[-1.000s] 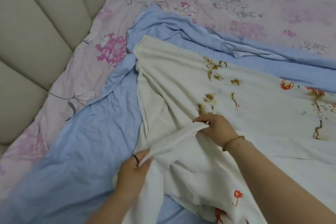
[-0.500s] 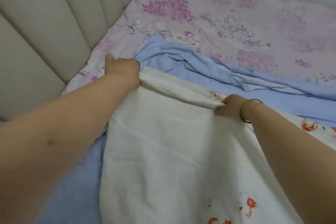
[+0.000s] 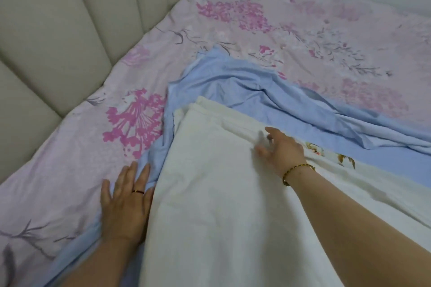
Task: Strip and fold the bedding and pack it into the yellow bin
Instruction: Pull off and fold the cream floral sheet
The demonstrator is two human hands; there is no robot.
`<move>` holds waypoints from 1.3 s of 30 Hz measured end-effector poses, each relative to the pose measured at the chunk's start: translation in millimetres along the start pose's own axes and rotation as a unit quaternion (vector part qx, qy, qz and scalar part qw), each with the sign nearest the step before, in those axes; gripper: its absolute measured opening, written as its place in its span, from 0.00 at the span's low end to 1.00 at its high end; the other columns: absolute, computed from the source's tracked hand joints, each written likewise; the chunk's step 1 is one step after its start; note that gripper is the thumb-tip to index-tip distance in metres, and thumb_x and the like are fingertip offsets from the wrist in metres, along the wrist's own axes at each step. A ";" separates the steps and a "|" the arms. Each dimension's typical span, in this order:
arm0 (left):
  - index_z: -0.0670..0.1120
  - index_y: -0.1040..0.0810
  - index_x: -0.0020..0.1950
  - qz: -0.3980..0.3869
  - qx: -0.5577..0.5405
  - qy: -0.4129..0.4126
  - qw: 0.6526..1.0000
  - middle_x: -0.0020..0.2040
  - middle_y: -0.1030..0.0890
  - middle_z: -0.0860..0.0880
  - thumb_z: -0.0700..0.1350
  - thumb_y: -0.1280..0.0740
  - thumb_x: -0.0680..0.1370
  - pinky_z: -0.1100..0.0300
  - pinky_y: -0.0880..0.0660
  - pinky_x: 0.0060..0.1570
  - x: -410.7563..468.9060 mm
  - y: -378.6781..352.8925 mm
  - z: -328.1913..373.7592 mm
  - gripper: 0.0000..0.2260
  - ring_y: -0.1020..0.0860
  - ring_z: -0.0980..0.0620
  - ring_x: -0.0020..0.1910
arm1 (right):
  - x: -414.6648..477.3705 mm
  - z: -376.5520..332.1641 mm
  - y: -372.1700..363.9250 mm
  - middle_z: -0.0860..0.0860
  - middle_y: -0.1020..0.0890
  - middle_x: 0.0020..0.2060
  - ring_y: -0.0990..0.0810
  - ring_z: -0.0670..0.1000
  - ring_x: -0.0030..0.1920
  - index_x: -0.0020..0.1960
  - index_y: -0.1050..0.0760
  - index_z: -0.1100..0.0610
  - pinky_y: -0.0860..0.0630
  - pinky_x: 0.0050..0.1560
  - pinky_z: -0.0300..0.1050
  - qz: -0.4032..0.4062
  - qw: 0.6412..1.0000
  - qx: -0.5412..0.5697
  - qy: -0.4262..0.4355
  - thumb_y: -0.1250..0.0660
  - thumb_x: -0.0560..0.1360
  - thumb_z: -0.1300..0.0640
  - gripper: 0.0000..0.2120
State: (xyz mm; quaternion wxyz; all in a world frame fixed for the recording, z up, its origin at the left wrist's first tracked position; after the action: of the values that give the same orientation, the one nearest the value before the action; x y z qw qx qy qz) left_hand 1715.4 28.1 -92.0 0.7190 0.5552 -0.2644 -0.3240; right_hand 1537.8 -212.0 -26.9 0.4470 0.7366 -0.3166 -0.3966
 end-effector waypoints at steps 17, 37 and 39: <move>0.45 0.34 0.65 0.076 -0.030 -0.009 0.997 0.60 0.22 0.37 0.56 0.61 0.81 0.59 0.61 0.71 5.6 -13.6 -7.7 0.24 0.34 0.45 0.61 | 77.8 -85.9 8.2 0.59 0.23 0.52 0.26 0.58 0.51 0.45 0.34 0.57 0.38 0.40 0.44 0.163 0.979 0.100 0.076 0.46 0.80 0.55 0.08; 0.41 0.34 0.71 0.038 -0.031 0.021 0.999 0.69 0.32 0.35 0.58 0.48 0.72 0.57 0.60 0.68 -13.3 2.4 9.2 0.32 0.35 0.39 0.68 | -151.7 72.3 -106.7 0.53 0.64 0.75 0.65 0.53 0.75 0.67 0.73 0.49 0.87 0.53 0.41 0.015 0.991 -0.075 -0.106 0.78 0.59 0.35 0.39; 0.43 0.34 0.70 0.044 -0.053 -0.013 0.998 0.68 0.31 0.35 0.55 0.43 0.72 0.63 0.66 0.68 -29.3 11.2 27.9 0.29 0.39 0.45 0.70 | -146.0 76.4 -112.2 0.53 0.67 0.74 0.68 0.52 0.74 0.69 0.75 0.50 0.88 0.49 0.39 -0.017 0.990 -0.093 -0.104 0.76 0.62 0.35 0.38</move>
State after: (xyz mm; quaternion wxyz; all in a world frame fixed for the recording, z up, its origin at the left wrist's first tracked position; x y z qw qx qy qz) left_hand 1677.6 34.9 -75.0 0.7571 0.4999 -0.2806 -0.3133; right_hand 1413.3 -78.3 -106.8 0.4709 0.6521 -0.3105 -0.5065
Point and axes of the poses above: each hand's wrist, its own x-axis towards the middle knuckle, its own y-axis out of the back of the hand, z = x × y, the point moved 5 cm from there along x, towards the middle knuckle
